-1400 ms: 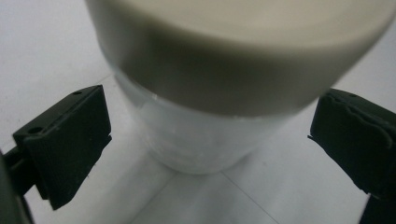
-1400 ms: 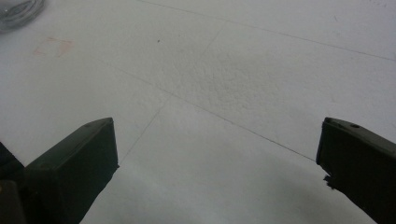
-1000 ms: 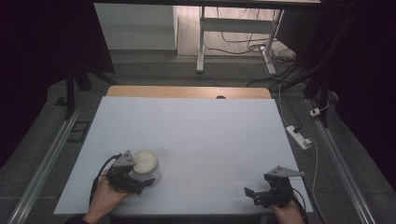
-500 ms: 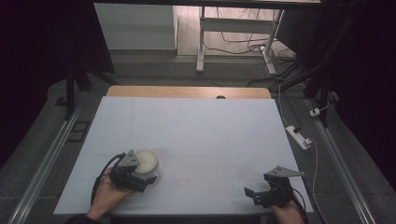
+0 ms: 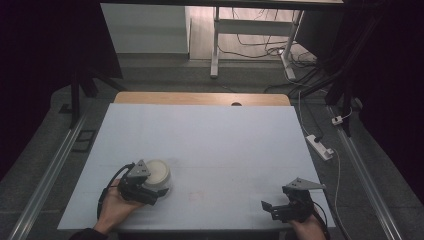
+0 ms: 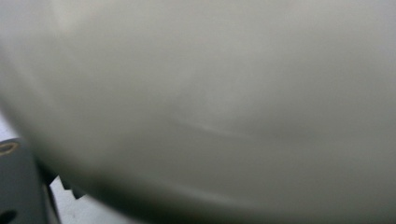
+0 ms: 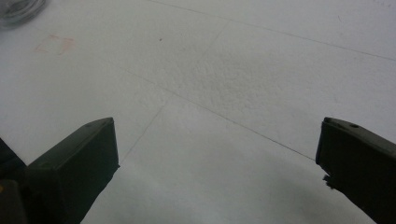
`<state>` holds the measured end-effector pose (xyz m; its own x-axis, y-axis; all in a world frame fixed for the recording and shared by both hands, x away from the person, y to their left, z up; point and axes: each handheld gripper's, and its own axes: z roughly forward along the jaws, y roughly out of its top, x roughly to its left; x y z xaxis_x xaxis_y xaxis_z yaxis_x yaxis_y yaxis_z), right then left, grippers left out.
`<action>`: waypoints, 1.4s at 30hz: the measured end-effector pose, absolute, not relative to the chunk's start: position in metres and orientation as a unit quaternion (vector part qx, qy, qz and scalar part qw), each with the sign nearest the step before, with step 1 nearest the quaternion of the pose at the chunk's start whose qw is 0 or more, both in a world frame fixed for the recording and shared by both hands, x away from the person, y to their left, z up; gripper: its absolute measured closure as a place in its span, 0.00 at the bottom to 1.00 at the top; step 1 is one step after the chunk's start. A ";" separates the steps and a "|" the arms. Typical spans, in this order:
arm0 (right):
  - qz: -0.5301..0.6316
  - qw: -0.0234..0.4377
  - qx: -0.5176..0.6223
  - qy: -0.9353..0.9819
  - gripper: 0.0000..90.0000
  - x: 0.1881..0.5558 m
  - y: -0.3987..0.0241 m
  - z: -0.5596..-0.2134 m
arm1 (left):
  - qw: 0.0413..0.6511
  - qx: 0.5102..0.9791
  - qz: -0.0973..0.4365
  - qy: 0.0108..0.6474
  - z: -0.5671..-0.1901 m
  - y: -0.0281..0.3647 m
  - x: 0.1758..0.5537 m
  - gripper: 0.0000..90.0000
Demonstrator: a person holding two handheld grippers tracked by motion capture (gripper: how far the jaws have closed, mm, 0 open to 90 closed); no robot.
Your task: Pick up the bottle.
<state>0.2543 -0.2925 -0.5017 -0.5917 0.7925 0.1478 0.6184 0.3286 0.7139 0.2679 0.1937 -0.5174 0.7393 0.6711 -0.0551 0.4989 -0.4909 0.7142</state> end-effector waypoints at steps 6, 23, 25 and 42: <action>0.380 0.114 0.437 0.807 0.00 0.254 -0.293 -0.502 | 0.370 0.859 0.116 0.335 -0.514 0.191 0.268 0.08; 0.381 0.115 0.437 0.807 0.00 0.254 -0.293 -0.502 | 0.381 0.865 0.106 0.309 -0.493 0.179 0.274 0.08; 0.381 0.115 0.436 0.807 0.00 0.254 -0.293 -0.502 | 0.380 0.867 0.107 0.305 -0.491 0.177 0.276 0.08; 0.382 0.116 0.435 0.807 0.00 0.254 -0.293 -0.502 | 0.387 0.874 0.103 0.275 -0.475 0.155 0.290 0.08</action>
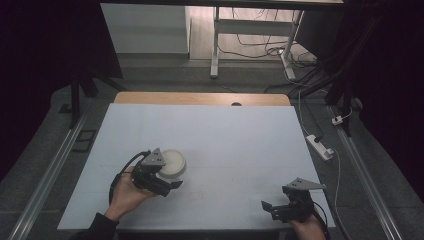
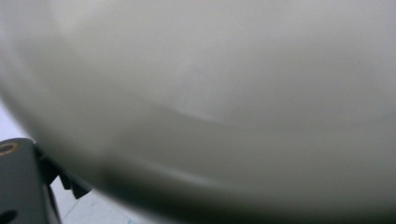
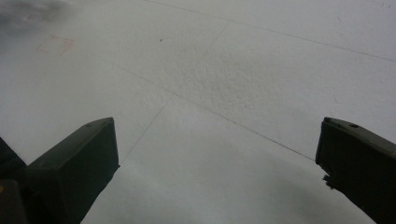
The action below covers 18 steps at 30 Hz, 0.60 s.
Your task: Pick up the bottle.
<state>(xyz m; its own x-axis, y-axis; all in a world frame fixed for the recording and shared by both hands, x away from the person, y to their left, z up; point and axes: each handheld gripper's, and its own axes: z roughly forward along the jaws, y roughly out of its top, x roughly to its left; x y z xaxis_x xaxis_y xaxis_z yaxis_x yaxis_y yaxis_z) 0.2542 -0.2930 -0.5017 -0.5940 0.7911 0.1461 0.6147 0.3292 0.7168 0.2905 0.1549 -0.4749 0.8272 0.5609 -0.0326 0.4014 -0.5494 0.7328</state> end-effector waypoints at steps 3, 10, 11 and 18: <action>0.382 0.115 0.435 0.807 0.00 0.254 -0.293 -0.502 | 0.388 0.875 0.103 0.272 -0.473 0.149 0.293 0.08; 0.381 0.116 0.435 0.807 0.00 0.254 -0.293 -0.502 | 0.391 0.877 0.100 0.261 -0.466 0.137 0.301 0.08; 0.382 0.115 0.436 0.807 0.00 0.254 -0.293 -0.502 | 0.390 0.878 0.100 0.258 -0.465 0.136 0.301 0.08; 0.382 0.115 0.436 0.807 0.00 0.254 -0.293 -0.502 | 0.386 0.883 0.095 0.249 -0.463 0.125 0.308 0.08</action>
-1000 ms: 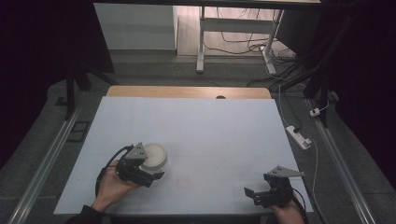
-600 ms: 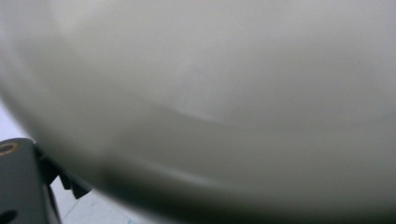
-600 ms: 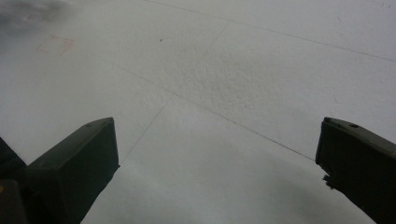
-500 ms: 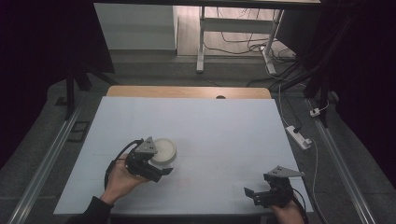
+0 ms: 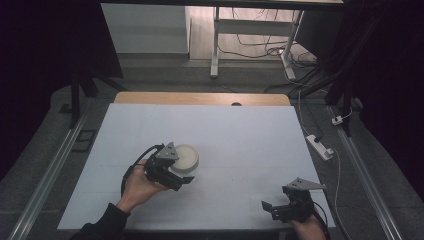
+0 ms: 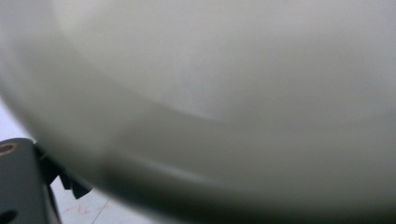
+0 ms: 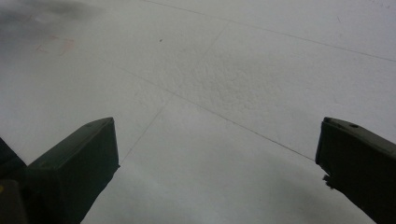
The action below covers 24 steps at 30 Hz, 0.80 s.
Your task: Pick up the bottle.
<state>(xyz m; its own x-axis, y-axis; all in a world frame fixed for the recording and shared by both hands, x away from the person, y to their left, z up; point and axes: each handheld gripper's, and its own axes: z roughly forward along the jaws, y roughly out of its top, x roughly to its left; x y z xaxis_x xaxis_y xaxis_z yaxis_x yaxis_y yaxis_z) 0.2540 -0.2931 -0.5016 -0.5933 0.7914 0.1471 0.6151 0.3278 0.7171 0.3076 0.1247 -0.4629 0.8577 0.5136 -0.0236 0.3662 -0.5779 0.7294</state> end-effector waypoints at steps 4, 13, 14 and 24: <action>0.382 0.115 0.436 0.806 0.00 0.254 -0.293 -0.502 | 0.386 0.885 0.093 0.244 -0.461 0.118 0.311 0.08; 0.383 0.115 0.436 0.806 0.00 0.254 -0.293 -0.502 | 0.386 0.889 0.088 0.229 -0.457 0.103 0.316 0.08; 0.383 0.115 0.436 0.807 0.00 0.254 -0.293 -0.502 | 0.386 0.890 0.088 0.228 -0.457 0.101 0.317 0.08; 0.383 0.115 0.436 0.806 0.00 0.254 -0.293 -0.502 | 0.388 0.893 0.079 0.213 -0.455 0.086 0.320 0.08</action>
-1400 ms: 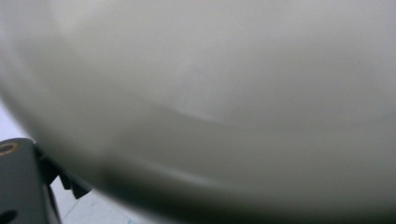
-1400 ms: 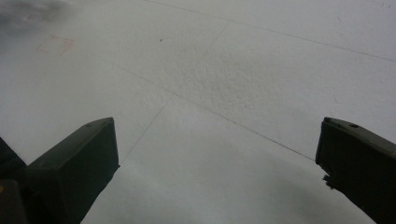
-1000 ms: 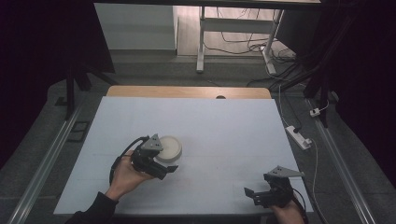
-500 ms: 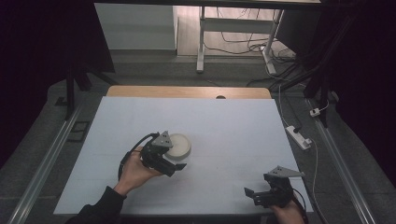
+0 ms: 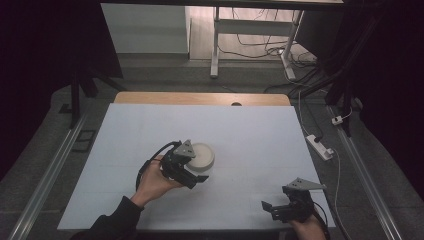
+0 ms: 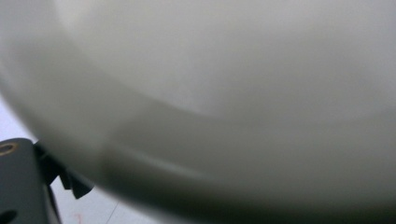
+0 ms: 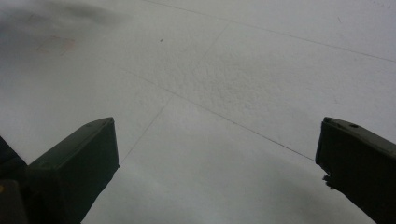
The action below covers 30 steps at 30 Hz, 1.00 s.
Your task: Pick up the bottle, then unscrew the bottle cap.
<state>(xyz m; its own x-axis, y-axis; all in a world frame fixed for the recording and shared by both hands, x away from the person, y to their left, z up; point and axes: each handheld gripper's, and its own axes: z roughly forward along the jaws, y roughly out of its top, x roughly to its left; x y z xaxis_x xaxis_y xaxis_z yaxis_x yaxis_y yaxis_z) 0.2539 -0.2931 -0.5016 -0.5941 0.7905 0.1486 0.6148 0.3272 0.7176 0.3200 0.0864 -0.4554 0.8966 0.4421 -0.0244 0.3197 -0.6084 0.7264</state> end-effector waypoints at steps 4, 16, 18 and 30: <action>0.383 0.115 0.435 0.807 0.00 0.254 -0.293 -0.502 | 0.390 0.893 0.075 0.211 -0.456 0.083 0.321 0.08; 0.382 0.130 0.419 0.814 0.00 0.251 -0.290 -0.500 | 0.392 0.893 0.070 0.212 -0.460 0.082 0.321 0.08; 0.383 0.132 0.413 0.816 0.00 0.250 -0.290 -0.500 | 0.390 0.894 0.071 0.211 -0.461 0.081 0.321 0.08; 0.401 0.136 0.403 0.812 0.00 0.248 -0.288 -0.495 | 0.388 0.895 0.071 0.210 -0.462 0.082 0.321 0.08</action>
